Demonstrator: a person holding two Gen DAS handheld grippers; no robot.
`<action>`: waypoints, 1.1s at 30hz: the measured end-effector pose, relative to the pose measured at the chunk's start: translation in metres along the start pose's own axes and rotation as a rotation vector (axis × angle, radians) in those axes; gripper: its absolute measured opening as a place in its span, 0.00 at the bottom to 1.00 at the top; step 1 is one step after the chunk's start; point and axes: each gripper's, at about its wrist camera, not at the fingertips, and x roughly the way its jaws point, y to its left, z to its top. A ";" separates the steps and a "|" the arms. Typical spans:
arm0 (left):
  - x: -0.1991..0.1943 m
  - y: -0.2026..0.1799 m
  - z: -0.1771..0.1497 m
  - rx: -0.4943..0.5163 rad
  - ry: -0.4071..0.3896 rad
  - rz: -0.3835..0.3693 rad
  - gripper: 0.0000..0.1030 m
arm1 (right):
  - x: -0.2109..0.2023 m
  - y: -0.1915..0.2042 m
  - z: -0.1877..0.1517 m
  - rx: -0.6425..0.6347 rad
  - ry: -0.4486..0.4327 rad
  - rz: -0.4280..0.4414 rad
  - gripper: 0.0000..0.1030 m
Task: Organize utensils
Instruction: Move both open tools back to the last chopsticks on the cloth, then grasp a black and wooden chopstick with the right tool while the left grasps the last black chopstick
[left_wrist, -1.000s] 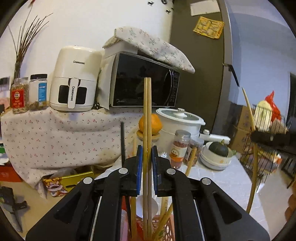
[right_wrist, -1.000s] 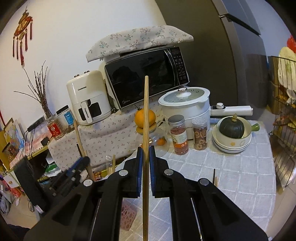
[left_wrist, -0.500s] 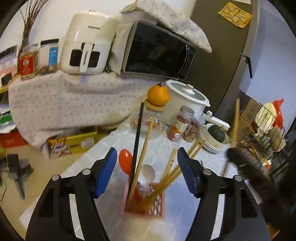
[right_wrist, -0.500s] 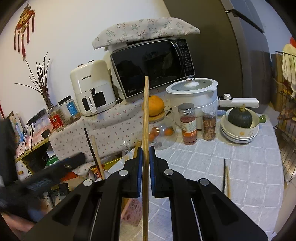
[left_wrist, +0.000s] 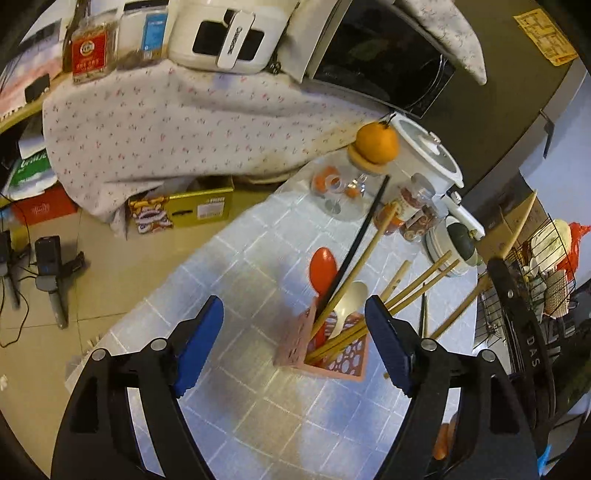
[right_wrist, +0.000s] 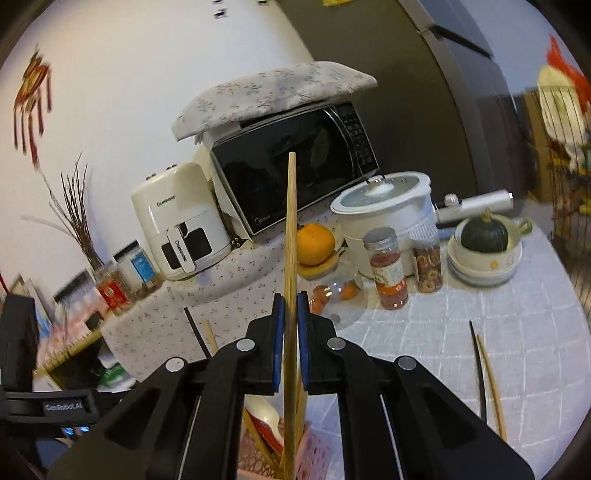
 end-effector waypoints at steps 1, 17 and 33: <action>0.003 0.001 0.000 0.007 0.014 0.010 0.73 | 0.003 0.003 -0.002 -0.004 -0.003 0.001 0.07; 0.007 0.006 0.005 -0.027 0.058 -0.017 0.73 | 0.020 0.028 -0.043 -0.196 0.052 -0.052 0.08; -0.012 -0.081 -0.035 0.226 0.025 -0.092 0.73 | -0.033 -0.121 0.040 -0.098 0.348 -0.245 0.42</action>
